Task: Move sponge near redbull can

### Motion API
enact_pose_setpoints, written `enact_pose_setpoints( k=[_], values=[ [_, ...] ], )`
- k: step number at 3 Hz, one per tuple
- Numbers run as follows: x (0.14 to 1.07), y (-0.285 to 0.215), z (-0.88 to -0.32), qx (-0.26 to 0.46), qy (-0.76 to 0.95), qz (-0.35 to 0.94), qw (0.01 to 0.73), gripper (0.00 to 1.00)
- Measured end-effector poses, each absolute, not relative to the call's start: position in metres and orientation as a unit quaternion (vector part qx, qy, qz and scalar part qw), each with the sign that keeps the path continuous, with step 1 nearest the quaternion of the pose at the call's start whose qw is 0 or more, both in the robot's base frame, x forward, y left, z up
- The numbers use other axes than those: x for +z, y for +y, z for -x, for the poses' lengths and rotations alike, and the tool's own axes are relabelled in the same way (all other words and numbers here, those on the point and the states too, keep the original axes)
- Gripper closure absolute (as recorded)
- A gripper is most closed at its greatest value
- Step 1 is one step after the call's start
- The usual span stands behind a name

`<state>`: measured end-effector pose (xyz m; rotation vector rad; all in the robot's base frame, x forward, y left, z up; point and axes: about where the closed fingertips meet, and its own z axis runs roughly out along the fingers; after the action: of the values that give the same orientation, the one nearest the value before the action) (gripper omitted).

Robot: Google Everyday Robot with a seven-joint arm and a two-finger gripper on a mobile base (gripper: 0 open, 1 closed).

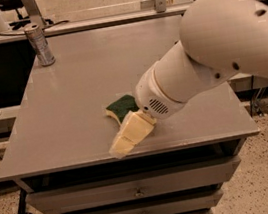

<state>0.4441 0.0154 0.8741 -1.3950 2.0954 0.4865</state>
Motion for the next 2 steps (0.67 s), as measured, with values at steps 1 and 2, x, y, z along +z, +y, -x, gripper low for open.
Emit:
enact_pose_setpoints(
  k=[1,2],
  values=[
    [0.854,0.030,-0.460,0.180,0.786,0.514,0.291,0.00],
    [0.836,0.026,-0.473,0.161,0.793,0.511,0.291,0.00]
  ],
)
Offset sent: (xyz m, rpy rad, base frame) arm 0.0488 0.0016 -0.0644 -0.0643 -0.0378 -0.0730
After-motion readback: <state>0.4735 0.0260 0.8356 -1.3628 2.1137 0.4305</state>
